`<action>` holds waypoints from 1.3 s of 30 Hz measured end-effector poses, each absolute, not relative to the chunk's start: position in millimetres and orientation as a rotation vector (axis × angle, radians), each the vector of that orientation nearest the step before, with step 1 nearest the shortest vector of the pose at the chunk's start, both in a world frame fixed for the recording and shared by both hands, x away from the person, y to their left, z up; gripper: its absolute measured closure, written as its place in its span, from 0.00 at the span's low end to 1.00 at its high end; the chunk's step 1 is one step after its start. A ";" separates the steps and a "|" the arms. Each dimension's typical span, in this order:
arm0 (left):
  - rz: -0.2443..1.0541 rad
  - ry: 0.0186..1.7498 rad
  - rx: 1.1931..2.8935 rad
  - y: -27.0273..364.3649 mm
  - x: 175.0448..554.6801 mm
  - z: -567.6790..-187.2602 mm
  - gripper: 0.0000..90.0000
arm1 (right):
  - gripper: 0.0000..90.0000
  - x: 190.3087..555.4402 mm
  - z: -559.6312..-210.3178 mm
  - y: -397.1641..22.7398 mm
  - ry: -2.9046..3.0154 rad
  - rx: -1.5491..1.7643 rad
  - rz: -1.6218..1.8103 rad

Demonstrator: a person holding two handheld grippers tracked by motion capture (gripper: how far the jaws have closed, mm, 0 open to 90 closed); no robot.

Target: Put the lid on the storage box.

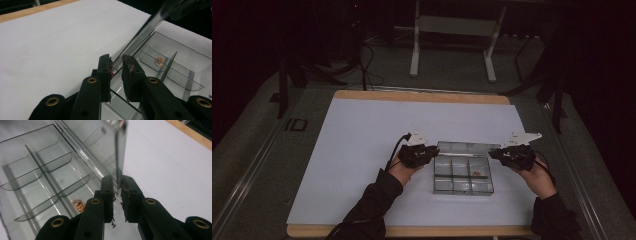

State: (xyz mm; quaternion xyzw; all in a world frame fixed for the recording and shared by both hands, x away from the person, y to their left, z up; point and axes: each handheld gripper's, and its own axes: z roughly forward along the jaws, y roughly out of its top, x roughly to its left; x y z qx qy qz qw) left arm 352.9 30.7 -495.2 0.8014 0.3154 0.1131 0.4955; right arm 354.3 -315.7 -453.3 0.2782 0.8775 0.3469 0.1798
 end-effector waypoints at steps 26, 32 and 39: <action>0.268 0.754 1.990 36.2 340.3 -503.1 0.78 | 0.79 334.0 -463.3 -323.1 2.485 0.751 1.010; 0.257 0.767 1.998 38.6 340.0 -507.1 0.77 | 0.74 333.5 -469.6 -328.1 2.492 0.783 1.018; 0.241 0.780 2.007 39.5 339.7 -511.5 0.73 | 0.71 333.4 -476.4 -331.4 2.500 0.814 1.020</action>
